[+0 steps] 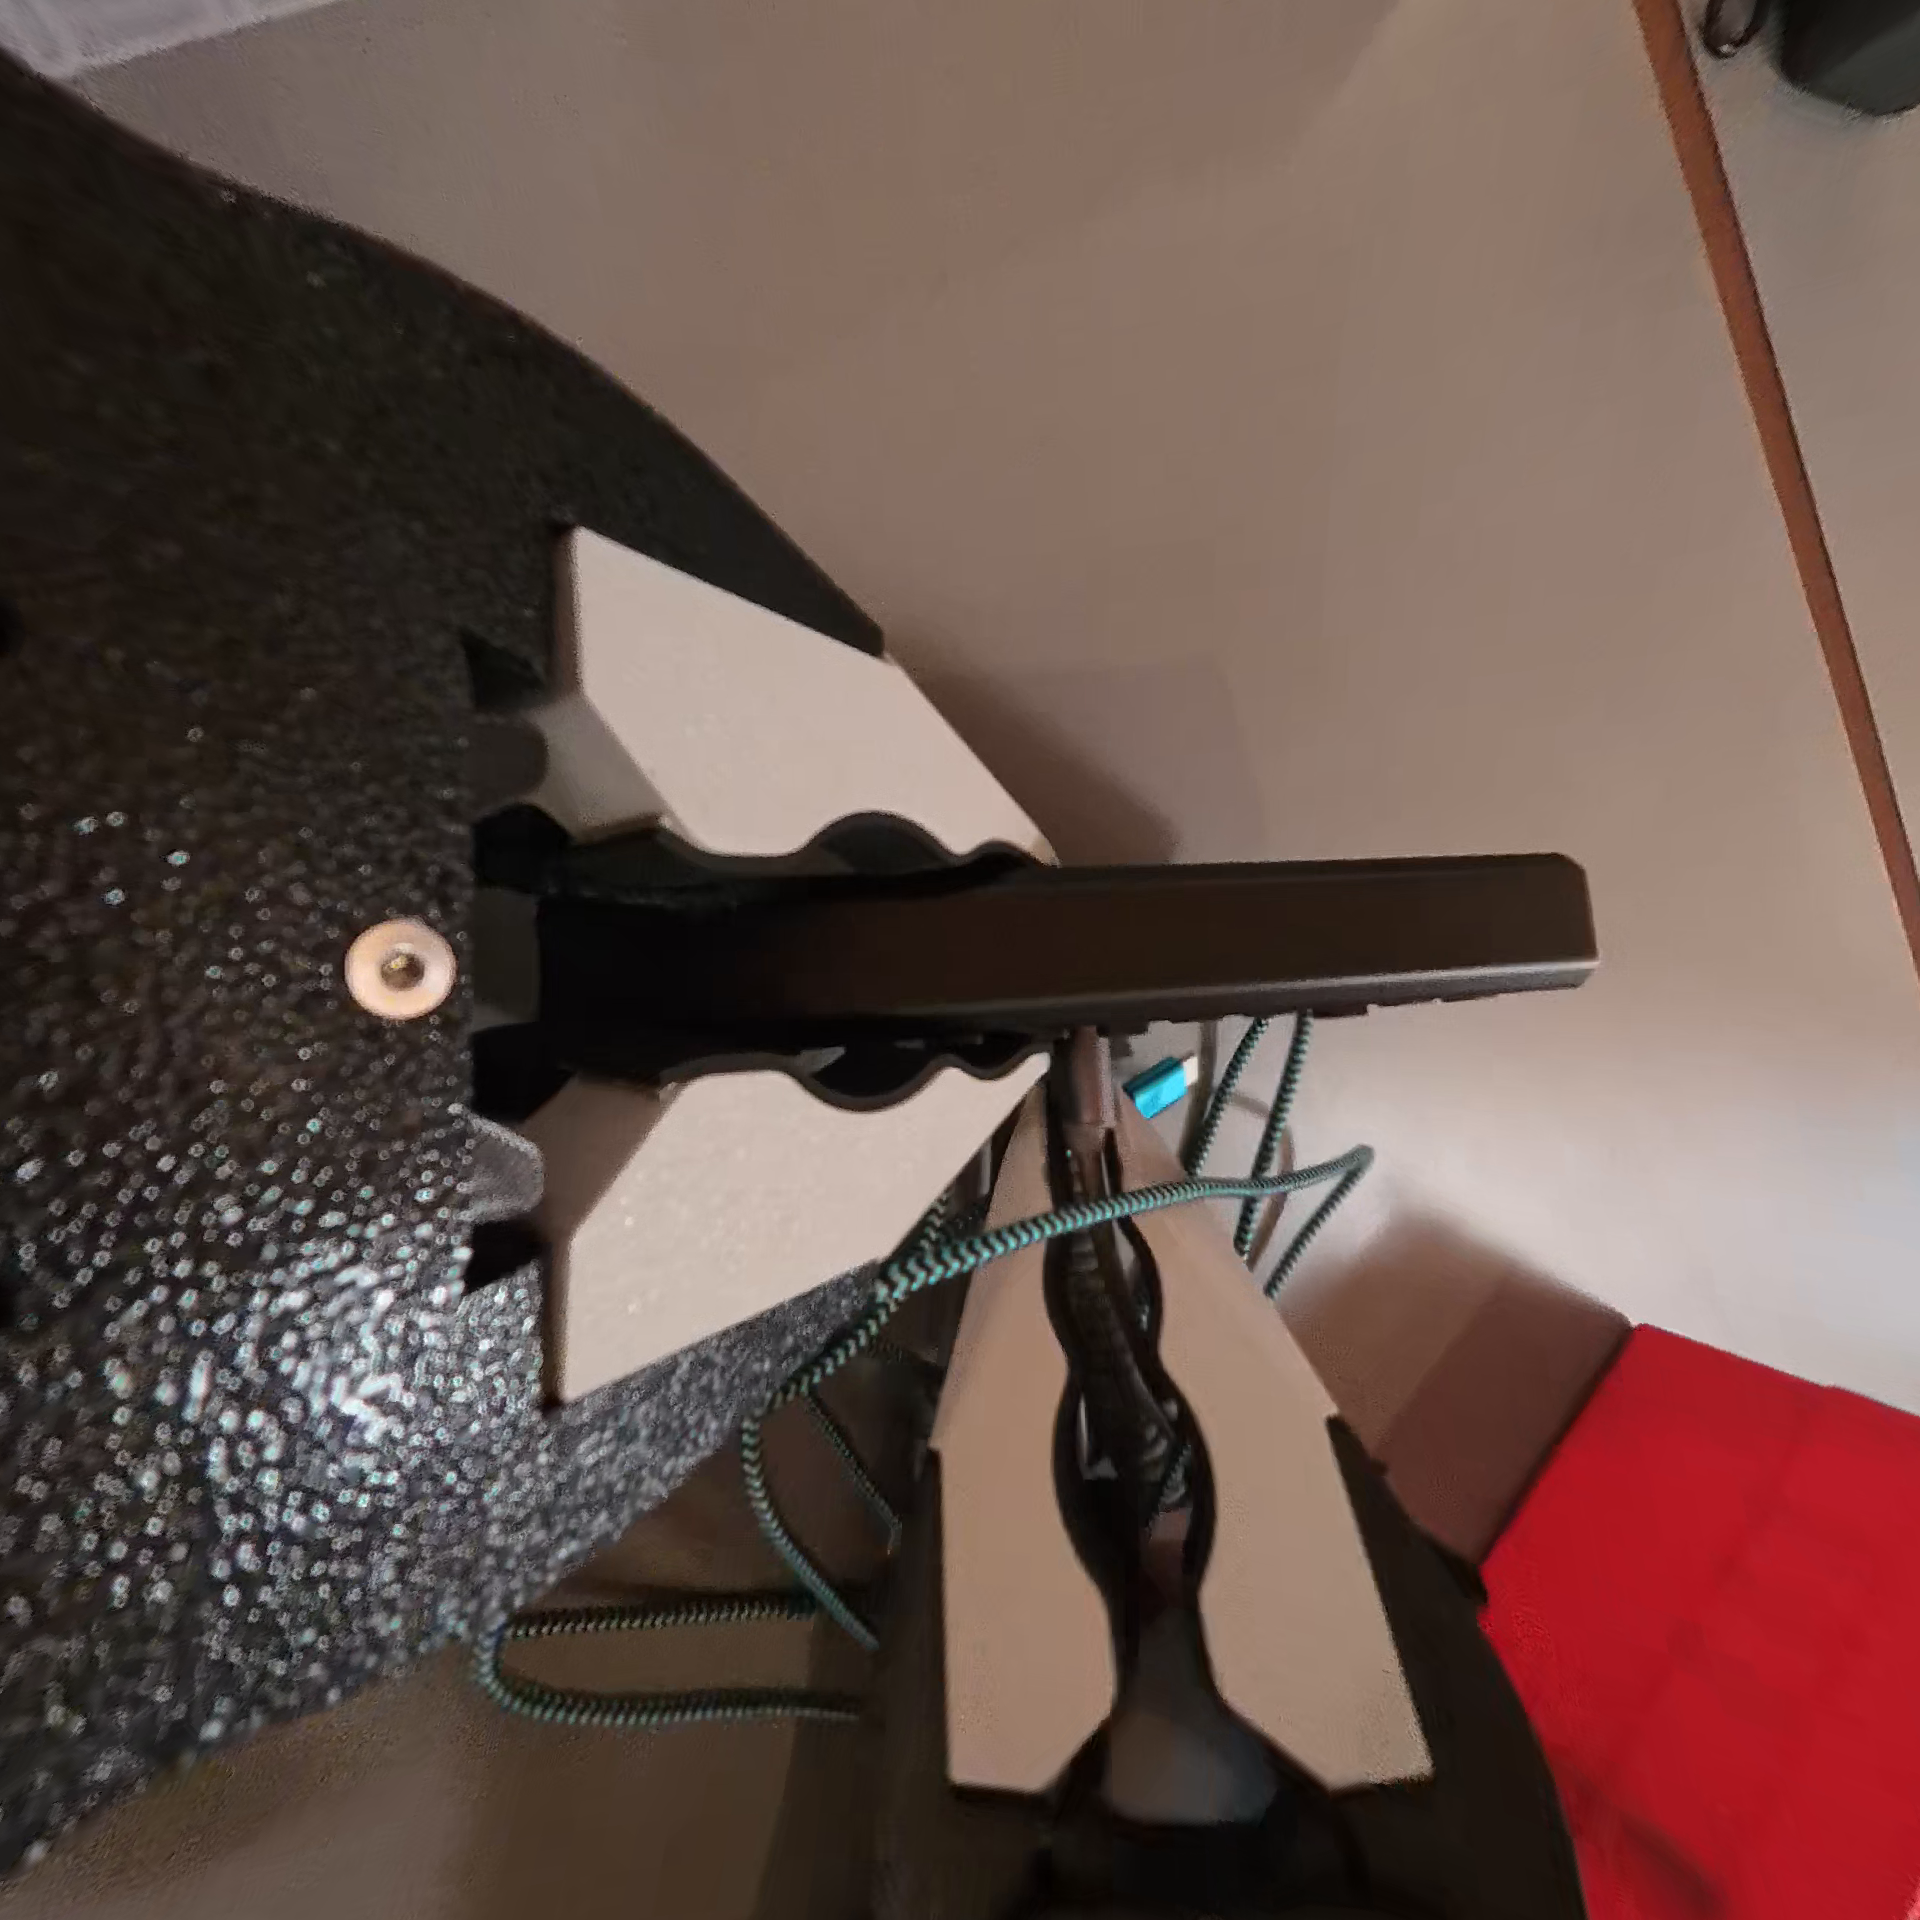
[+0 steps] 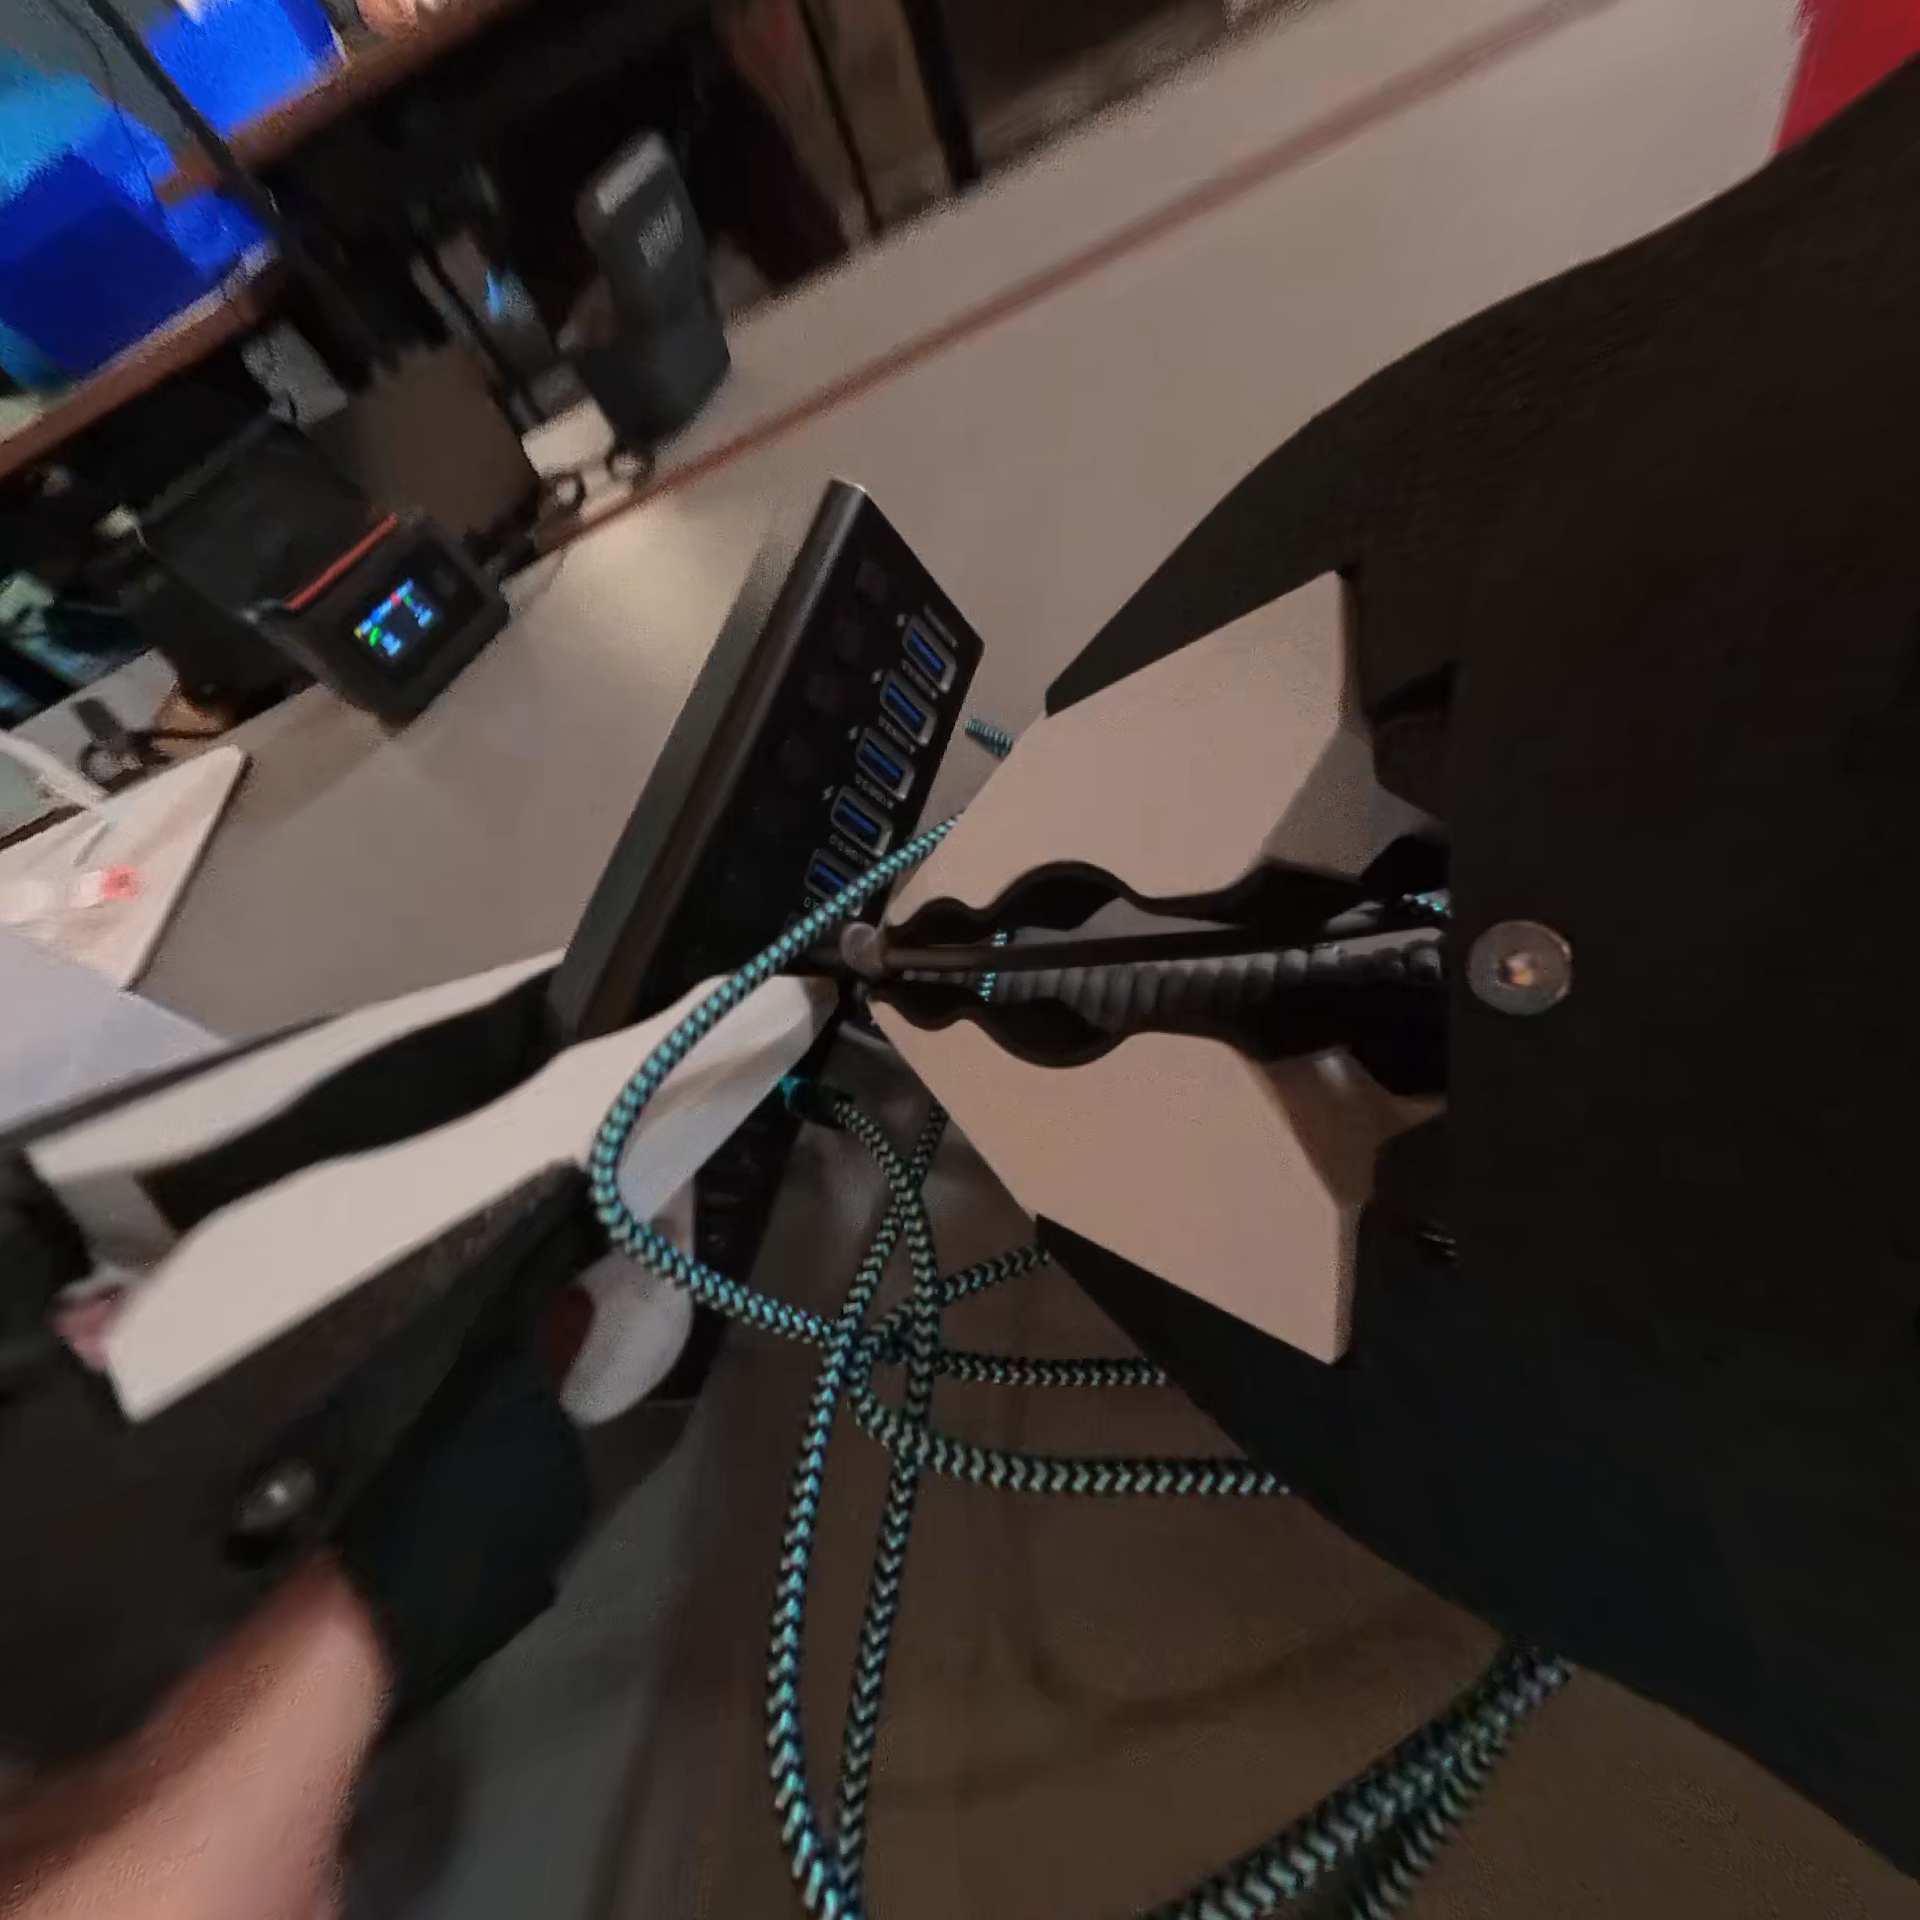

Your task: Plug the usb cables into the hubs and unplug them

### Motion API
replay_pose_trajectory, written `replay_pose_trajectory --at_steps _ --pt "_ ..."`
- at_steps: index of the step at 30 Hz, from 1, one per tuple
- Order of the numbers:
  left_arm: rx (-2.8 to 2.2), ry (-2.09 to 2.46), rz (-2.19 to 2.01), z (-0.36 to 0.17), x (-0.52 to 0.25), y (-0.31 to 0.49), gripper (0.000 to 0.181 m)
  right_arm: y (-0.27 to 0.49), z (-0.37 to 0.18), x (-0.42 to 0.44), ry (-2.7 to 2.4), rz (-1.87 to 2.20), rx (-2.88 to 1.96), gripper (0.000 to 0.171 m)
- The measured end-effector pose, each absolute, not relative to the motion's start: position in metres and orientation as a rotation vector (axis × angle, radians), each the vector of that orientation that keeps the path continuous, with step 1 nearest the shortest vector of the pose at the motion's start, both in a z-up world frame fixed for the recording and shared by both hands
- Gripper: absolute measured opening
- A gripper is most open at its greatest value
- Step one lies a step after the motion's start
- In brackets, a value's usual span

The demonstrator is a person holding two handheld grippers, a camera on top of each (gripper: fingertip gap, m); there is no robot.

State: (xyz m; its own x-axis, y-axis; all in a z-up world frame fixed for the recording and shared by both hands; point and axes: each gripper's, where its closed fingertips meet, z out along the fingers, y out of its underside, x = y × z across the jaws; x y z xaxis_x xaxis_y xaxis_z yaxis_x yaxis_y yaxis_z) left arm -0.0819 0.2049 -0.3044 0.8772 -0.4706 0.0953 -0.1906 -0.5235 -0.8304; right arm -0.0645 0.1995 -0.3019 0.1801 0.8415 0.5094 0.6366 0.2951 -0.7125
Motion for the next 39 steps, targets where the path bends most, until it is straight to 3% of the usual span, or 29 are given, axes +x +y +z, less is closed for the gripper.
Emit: replay_pose_trajectory --at_steps 1,5,11,16,20,25,27,29,31,35,39 --pt "-2.118 0.489 -0.367 -0.304 -0.082 0.205 0.028 0.2 -0.302 -0.064 -1.534 0.164 -1.393 0.006" --pt "-2.087 0.545 -0.286 -0.304 -0.077 0.205 0.028 0.199 -0.304 -0.058 -1.524 0.078 -1.396 0.006" --pt "-2.059 0.563 -0.349 -0.303 -0.072 0.204 0.032 0.193 -0.302 -0.05 -1.487 0.342 -1.471 0.001" --pt "-2.057 0.568 -0.359 -0.303 -0.069 0.205 0.028 0.197 -0.301 -0.045 -1.524 -0.068 -1.333 0.001" --pt "-2.053 0.533 -0.397 -0.302 -0.066 0.205 0.029 0.197 -0.3 -0.042 -1.442 0.253 -1.478 0.001" --pt "-2.047 0.561 -0.394 -0.302 -0.063 0.204 0.029 0.195 -0.299 -0.039 -1.491 -0.132 -1.337 0.001" --pt "-2.047 0.541 -0.356 -0.303 -0.067 0.206 0.029 0.191 -0.299 -0.037 -1.481 -0.083 -1.359 0.001" --pt "-2.12 0.449 -0.055 -0.313 -0.117 0.219 0.028 0.177 -0.293 -0.03 -1.424 0.066 -1.375 0.001" --pt "-2.111 0.392 -0.296 -0.311 -0.12 0.213 0.027 0.178 -0.29 -0.013 -1.379 0.107 -1.402 0.001" --pt "-2.094 0.456 -0.182 -0.311 -0.114 0.212 0.027 0.184 -0.29 -0.011 -1.318 0.197 -1.467 0.001" --pt "-2.056 0.466 -0.178 -0.306 -0.112 0.213 0.027 0.213 -0.289 0.013 -1.201 0.034 -1.532 0.002"
